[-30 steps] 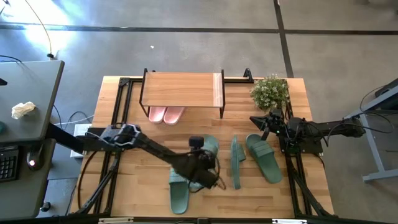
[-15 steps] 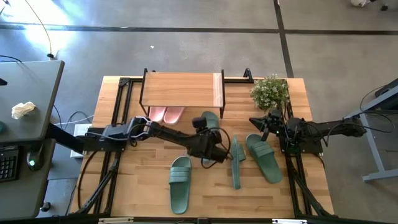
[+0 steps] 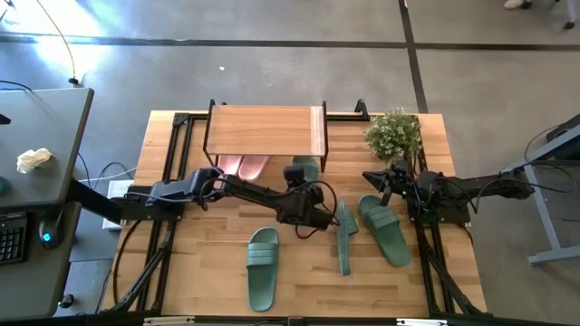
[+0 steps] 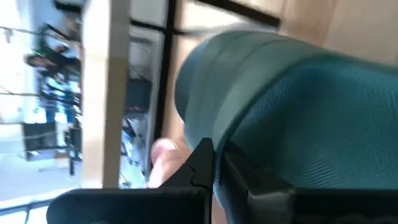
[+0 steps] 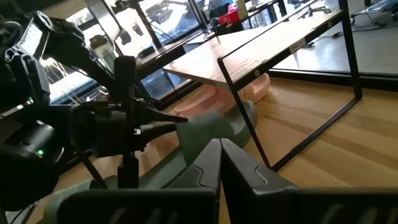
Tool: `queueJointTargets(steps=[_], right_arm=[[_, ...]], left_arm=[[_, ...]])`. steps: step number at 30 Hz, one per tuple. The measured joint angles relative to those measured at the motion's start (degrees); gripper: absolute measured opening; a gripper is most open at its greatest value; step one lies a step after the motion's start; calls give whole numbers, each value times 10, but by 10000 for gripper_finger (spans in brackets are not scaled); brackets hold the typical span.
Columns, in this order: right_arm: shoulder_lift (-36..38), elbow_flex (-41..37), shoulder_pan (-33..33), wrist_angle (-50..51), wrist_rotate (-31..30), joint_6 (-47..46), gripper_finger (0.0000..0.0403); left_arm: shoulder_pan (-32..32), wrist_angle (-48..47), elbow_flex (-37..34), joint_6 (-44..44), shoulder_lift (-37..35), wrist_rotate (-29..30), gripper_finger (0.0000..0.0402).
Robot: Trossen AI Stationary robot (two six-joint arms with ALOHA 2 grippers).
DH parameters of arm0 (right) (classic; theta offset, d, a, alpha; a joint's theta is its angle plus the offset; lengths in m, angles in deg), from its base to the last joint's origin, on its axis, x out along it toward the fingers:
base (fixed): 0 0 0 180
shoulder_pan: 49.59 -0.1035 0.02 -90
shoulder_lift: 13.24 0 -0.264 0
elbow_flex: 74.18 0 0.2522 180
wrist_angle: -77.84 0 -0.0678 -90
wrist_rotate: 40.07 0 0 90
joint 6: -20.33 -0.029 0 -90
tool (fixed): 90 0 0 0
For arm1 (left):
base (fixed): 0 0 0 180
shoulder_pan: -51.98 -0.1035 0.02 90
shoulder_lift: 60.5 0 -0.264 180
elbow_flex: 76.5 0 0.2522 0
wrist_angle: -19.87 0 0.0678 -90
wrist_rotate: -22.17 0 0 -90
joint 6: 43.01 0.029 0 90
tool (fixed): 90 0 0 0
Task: Pick and place slides into the shelf
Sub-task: Put the right green slipper on the bottom shelf
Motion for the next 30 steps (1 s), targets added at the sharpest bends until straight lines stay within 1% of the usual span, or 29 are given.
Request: queueJointTargets(steps=[4, 9, 18, 25, 30], right_arm=[[-6, 0, 0, 0, 0, 1, 0], [-8, 0, 0, 0, 0, 2, 0], [-8, 0, 0, 0, 0, 7, 0], [-8, 0, 0, 0, 1, 6, 0], [-8, 0, 0, 0, 1, 6, 0]], left_arm=[[-3, 11, -25, 10, 0, -3, 0], [-5, 55, -54, 21, 0, 3, 0], [-33, 146, -54, 132, 0, 4, 0], [-66, 142, -54, 145, 0, -21, 0], [-80, 143, -54, 145, 0, -19, 0]])
